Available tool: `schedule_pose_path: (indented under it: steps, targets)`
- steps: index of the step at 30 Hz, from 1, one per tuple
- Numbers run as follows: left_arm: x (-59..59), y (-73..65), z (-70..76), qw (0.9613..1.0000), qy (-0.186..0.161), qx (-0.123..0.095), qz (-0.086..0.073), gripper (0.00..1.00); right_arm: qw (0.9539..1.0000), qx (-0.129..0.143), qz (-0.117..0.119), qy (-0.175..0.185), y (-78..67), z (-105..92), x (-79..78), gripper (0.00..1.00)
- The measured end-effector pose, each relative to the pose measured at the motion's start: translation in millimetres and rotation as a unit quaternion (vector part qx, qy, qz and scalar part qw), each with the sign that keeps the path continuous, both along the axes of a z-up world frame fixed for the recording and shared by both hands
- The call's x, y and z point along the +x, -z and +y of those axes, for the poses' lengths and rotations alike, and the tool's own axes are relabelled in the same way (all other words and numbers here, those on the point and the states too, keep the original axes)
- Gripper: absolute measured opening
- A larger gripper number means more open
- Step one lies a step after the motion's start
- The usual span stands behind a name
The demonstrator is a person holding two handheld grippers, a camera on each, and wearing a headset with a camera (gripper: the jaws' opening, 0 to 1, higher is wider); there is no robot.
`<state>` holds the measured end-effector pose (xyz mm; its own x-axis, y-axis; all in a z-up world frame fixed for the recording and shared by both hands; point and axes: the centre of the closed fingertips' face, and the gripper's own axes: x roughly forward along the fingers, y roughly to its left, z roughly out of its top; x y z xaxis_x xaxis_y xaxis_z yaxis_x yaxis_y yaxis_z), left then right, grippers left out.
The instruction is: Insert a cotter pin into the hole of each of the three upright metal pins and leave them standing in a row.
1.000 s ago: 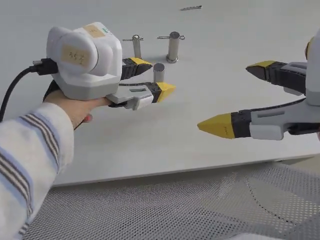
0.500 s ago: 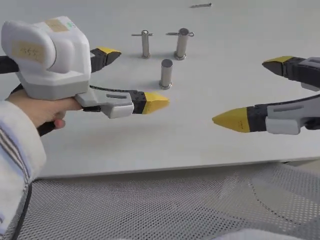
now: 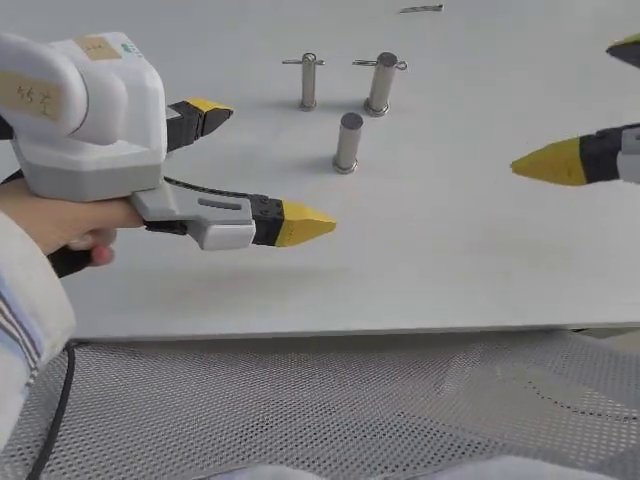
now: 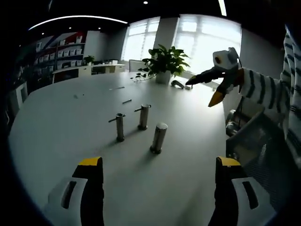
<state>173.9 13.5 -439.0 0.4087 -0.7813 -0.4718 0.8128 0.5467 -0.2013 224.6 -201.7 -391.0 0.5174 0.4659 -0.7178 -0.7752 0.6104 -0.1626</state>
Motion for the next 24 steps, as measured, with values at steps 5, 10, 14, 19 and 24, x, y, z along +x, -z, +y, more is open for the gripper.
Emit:
schedule_pose_path:
  steps: [5,10,14,19,24]
  targets:
    - [-3.0,1.9,1.7,1.0,0.0,0.002,0.006,0.99,0.9983,-0.039,-0.023,-0.035,-10.5,-5.9,43.2,0.71]
    - [-6.3,4.8,0.5,0.9998,0.002,0.001,0.019,0.99,0.9893,-0.098,-0.03,-0.104,-10.9,1.5,84.3,0.62]
    - [-9.5,5.4,-0.9,0.9998,0.008,0.004,0.018,0.99,0.9824,-0.116,-0.034,-0.143,-9.1,17.4,111.8,0.53]
    - [-6.4,5.7,5.1,0.9998,0.0,0.006,0.017,0.99,0.974,-0.142,-0.029,-0.175,4.6,27.7,137.1,0.42]
    - [-2.1,4.0,12.7,0.9997,-0.017,0.0,0.018,0.99,0.9681,-0.159,-0.01,-0.194,17.2,32.7,156.8,0.41]
